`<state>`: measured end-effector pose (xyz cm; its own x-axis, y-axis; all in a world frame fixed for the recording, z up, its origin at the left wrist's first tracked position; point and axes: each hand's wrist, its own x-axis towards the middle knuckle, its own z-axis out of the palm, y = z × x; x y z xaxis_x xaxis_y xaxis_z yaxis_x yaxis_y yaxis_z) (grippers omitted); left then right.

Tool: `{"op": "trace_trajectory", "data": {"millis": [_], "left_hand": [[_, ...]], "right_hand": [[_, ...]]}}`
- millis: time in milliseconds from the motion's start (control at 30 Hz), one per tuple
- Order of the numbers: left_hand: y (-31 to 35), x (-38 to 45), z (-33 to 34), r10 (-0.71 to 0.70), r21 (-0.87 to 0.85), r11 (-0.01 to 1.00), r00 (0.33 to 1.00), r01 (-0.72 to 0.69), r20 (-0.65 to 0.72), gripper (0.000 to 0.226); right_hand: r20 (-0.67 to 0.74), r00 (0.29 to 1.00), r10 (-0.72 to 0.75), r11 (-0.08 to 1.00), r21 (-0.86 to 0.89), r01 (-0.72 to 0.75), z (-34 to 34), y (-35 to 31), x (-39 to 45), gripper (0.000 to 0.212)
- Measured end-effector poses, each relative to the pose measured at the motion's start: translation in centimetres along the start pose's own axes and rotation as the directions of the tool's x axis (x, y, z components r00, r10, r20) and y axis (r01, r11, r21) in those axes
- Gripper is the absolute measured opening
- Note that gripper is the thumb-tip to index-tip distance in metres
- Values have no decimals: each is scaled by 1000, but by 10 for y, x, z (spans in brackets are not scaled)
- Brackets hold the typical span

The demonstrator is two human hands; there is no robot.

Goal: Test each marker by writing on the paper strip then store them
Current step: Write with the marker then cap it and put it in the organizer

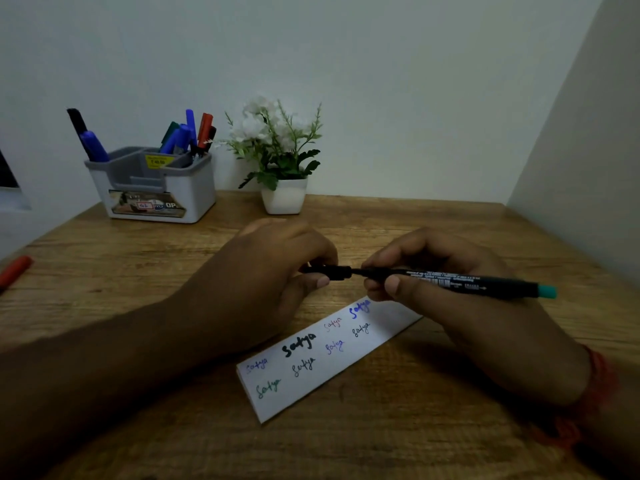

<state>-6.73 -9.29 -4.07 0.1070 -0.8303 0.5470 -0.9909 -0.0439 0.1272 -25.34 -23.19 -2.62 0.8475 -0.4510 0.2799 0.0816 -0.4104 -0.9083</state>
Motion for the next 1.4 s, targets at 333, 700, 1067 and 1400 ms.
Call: {"op": "trace_trajectory", "data": {"millis": [333,700,1067,1400], "left_hand": [[3,0,-1,76,34,997,997,-76,4,14],[10,-2,0,112,37,993,993,-111,-31,15],[20,4,-5,46,12,999,992,-45,-115,18],[-24,2,-31,-135,408,907,990,103,49,79]], "right_hand": [[48,999,-21,1000,5,21,-1,3,-1,19],[16,997,-77,993,93,75,-3,8,-3,6],[-64,996,-65,992,106,71,1,-3,3,14],[-74,983,167,923,361,-130,10,-25,50,25]]}}
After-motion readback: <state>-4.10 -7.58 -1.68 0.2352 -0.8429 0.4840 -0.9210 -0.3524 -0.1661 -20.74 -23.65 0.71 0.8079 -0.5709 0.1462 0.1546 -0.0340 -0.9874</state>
